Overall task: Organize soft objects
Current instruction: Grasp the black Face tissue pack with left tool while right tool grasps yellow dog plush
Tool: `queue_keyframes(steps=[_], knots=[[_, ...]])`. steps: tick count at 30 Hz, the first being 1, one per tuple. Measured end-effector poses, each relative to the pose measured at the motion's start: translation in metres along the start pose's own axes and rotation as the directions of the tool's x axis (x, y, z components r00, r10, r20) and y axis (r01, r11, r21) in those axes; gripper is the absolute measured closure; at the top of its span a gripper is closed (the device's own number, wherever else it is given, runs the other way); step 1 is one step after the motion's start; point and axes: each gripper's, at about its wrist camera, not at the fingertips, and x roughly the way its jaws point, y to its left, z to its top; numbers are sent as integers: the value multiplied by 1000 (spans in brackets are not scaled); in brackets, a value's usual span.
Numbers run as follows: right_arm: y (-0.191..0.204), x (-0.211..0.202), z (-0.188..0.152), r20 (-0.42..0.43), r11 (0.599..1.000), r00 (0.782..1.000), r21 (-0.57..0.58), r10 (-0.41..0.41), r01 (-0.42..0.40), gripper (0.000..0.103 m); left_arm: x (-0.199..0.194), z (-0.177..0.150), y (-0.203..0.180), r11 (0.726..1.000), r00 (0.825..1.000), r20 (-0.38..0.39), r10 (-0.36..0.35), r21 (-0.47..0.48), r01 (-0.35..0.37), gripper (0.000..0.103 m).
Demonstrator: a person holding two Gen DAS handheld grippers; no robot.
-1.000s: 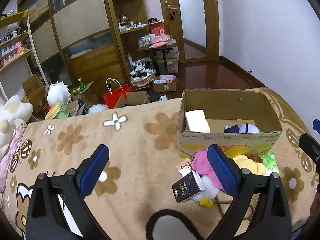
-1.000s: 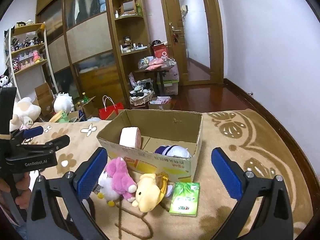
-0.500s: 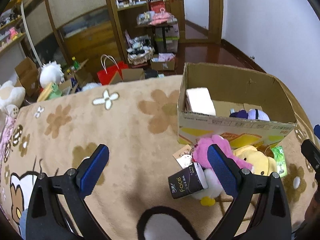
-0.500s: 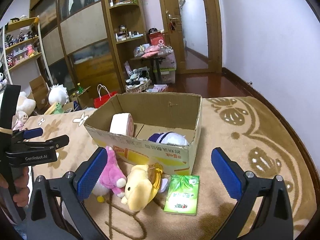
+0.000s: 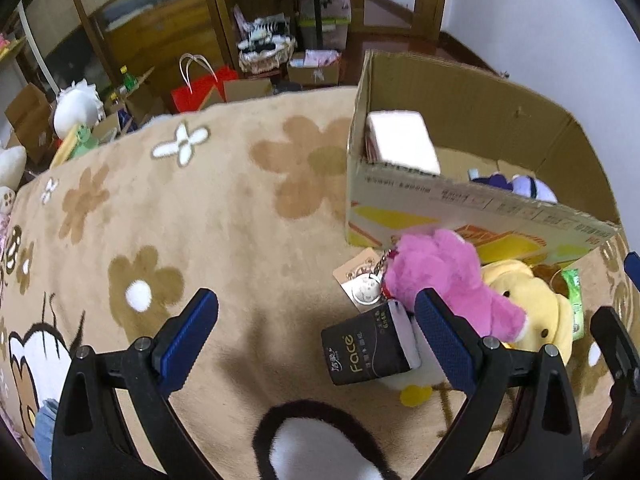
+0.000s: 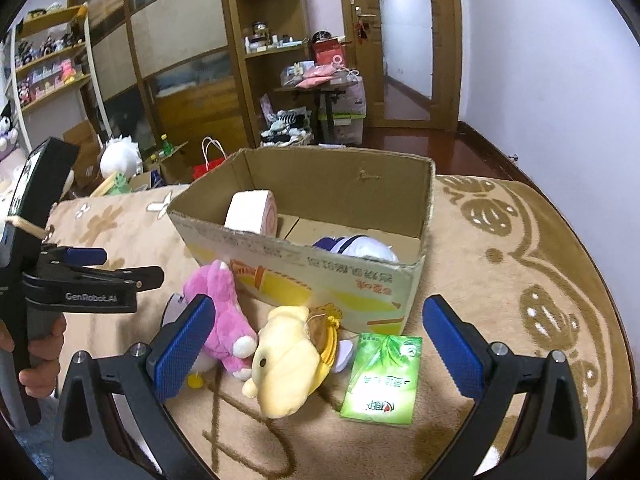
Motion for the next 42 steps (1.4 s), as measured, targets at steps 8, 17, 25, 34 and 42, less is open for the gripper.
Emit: queue_keyframes(steps=[8, 17, 25, 34, 42], knots=[[2, 21, -5, -55, 1000, 998, 15, 28, -28, 0, 20, -3, -5, 1000, 997, -76, 8, 15, -7, 5], [2, 38, -9, -96, 999, 995, 21, 30, -28, 0, 37, -4, -6, 1000, 989, -148, -14, -2, 14, 5], [9, 45, -13, -123, 999, 991, 6, 48, -48, 0, 48, -8, -5, 999, 981, -191, -43, -23, 40, 5], [14, 54, -18, -165, 999, 985, -12, 41, -43, 1, 59, -14, 6, 981, 958, -234, -166, -138, 136, 11], [15, 58, -19, -187, 998, 981, -9, 59, -61, 12, 69, -16, 15, 959, 937, -245, -249, -198, 203, 21]])
